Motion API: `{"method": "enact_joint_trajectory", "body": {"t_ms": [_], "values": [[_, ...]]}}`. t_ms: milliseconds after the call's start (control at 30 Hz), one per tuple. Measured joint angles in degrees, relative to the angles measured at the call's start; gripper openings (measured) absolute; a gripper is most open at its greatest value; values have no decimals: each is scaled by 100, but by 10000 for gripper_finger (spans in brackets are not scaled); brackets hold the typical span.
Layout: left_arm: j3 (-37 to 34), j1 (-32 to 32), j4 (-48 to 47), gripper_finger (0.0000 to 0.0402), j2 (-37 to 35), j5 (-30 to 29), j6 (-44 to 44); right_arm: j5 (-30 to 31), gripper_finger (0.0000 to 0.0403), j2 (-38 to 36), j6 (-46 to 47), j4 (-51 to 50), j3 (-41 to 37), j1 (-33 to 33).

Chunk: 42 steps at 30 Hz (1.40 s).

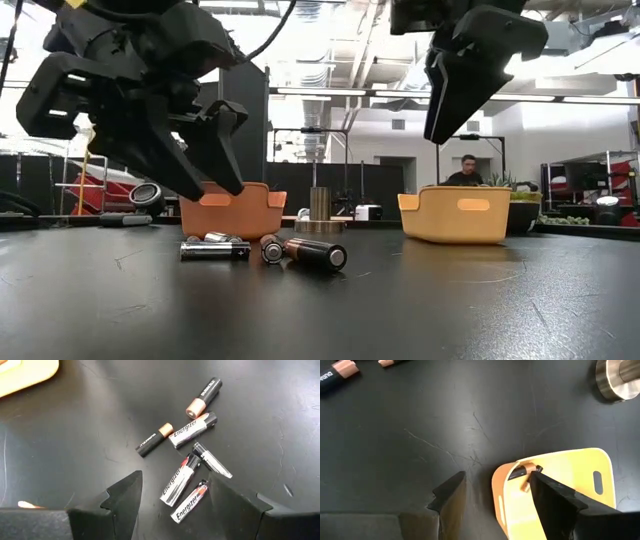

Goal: Sort batteries
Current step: Put the silver battery into the orange bin

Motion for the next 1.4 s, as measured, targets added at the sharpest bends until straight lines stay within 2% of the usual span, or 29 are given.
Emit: {"method": "enact_joint_trajectory", "body": {"t_ms": [400,700,833,1267,1400], "values": [[312,44,242,224,873,150,55,0,234,0,56,153,0,11],[435,213,203,218,1154,439,44,0,234,0,79,179,0,13],[433,244,213,189,1158,485,49,0,234,0,81,199,0,13],[420,269,218,53,1167,461,231,-2,234,0,93,231,0,13],[417,273,285,41,1169,420,356,-2,234,0,92,234,0,13]]}}
